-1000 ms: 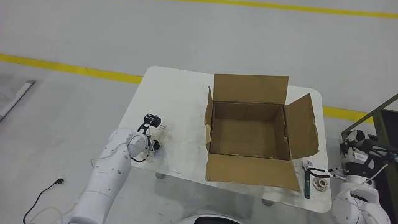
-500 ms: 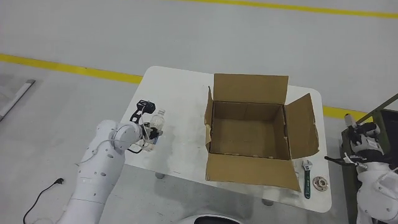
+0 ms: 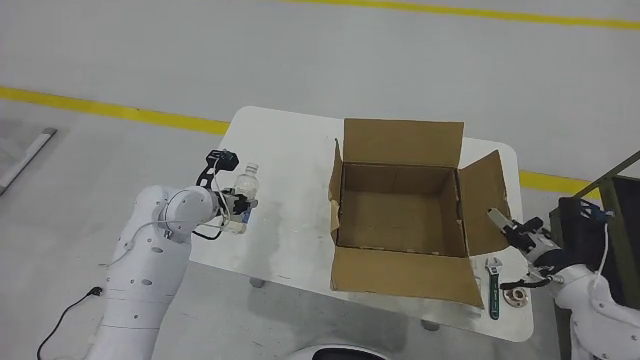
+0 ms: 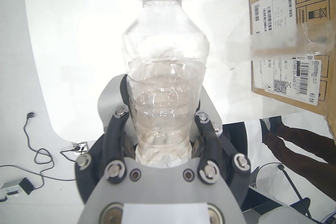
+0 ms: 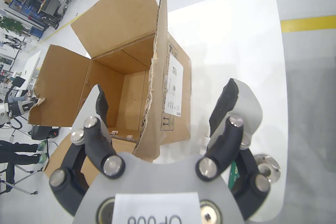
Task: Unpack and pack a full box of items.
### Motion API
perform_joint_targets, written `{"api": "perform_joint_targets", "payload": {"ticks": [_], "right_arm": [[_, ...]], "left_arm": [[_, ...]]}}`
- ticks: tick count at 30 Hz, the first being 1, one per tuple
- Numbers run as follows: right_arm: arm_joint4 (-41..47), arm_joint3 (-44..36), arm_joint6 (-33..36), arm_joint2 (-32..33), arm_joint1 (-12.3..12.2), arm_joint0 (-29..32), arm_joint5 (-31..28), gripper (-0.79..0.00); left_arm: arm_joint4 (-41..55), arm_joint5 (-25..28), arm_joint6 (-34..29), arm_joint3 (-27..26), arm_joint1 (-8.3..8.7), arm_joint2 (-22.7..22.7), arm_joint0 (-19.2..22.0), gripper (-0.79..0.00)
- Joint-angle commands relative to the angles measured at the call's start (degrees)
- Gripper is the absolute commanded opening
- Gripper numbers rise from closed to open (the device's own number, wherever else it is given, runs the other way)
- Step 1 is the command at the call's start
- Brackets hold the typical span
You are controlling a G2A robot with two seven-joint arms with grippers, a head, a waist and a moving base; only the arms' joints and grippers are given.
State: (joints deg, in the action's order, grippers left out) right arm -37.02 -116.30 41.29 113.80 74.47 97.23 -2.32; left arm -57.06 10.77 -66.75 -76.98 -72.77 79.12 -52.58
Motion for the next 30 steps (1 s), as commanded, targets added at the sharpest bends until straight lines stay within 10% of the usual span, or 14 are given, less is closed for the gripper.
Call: {"api": "perform_joint_targets", "payload": {"ticks": [1,9,10,11,15,30], "right_arm": [[-1.06,0.32,-0.81,-1.10,0.00,0.10,0.95,0.000],[-5.33,1.53,-4.37,-5.93,-0.07,-0.17,2.14,-0.031],[-4.48,1.98,-4.82,-6.41,0.02,-0.28,3.38,-0.348],[-3.62,2.17,-4.66,-6.94,0.07,-0.43,4.32,-0.489],[-2.53,2.20,-5.46,-8.09,0.10,-0.50,5.28,-0.785],[1.65,3.04,-6.05,-8.61,0.33,-0.36,6.21,-0.785]], "left_arm": [[0.00,0.00,0.00,0.00,0.00,0.00,0.00,-0.785],[0.00,0.00,0.00,0.00,0.00,0.00,0.00,-0.785],[0.00,0.00,0.00,0.00,0.00,0.00,0.00,-0.785],[0.00,0.00,0.00,0.00,0.00,0.00,0.00,-0.785],[0.00,0.00,0.00,0.00,0.00,0.00,0.00,-0.785],[0.00,0.00,0.00,0.00,0.00,0.00,0.00,-0.785]]}}
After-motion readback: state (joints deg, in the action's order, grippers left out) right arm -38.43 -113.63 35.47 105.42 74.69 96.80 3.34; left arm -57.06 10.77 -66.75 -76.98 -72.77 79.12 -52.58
